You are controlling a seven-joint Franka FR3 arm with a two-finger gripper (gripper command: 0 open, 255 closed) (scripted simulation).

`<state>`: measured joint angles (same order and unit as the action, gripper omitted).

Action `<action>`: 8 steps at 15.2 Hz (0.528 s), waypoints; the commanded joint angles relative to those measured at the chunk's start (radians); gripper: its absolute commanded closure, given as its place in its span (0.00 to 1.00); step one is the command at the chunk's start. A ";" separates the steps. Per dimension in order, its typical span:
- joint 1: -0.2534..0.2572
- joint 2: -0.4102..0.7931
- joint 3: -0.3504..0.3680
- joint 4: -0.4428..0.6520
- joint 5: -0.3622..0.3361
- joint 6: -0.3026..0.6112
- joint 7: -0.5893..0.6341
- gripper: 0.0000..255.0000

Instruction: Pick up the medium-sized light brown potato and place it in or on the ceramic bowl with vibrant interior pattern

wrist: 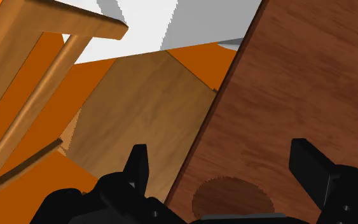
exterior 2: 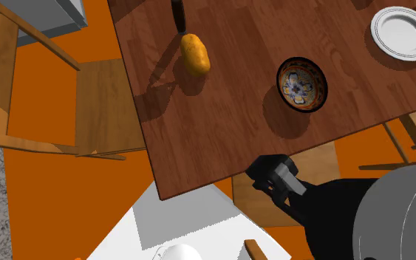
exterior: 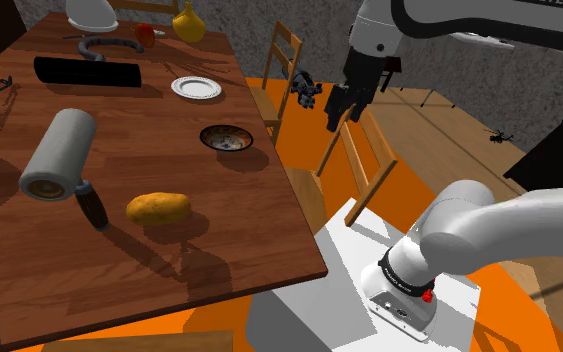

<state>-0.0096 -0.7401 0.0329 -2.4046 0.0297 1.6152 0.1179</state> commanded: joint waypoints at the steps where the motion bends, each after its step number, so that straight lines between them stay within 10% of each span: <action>1: 0.000 0.000 0.000 0.000 0.000 0.000 0.000 0.00; 8: 0.084 0.232 -0.052 0.023 0.080 0.197 -0.199 0.00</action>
<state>0.0637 -0.5440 -0.0086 -2.3900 0.0978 1.7864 -0.0453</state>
